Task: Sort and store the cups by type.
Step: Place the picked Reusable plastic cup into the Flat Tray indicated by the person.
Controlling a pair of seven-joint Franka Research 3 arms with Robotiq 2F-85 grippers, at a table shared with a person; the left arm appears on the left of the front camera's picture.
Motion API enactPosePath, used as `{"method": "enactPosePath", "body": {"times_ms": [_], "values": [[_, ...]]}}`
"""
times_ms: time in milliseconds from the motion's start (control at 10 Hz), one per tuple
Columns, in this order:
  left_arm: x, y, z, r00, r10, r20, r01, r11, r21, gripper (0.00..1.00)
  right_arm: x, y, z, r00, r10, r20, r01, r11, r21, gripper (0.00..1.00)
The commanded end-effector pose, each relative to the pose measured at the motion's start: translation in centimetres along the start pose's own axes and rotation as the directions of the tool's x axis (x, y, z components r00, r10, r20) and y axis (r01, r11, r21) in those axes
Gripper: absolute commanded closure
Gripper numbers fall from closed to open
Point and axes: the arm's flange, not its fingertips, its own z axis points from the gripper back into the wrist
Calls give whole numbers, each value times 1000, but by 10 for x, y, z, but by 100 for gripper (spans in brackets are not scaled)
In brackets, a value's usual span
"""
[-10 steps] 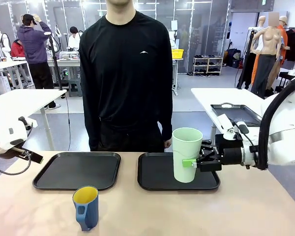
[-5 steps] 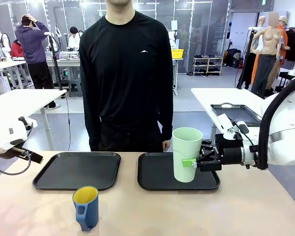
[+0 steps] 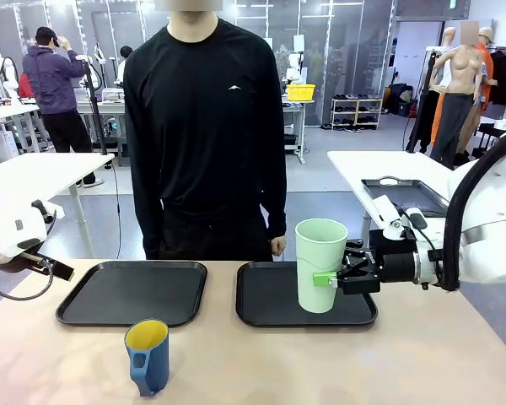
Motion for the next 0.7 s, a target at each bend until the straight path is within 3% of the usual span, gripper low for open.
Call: {"method": "enactPosePath", "body": {"times_ms": [0, 600], "values": [[0, 1, 0, 1000, -5, 0, 5, 1000, 1, 0, 3, -1, 1, 1000, 13, 3, -13, 1000, -6, 29], [0, 1, 0, 1000, -5, 0, 5, 1000, 1, 0, 3, -1, 1, 1000, 13, 3, -13, 1000, -6, 29]]}}
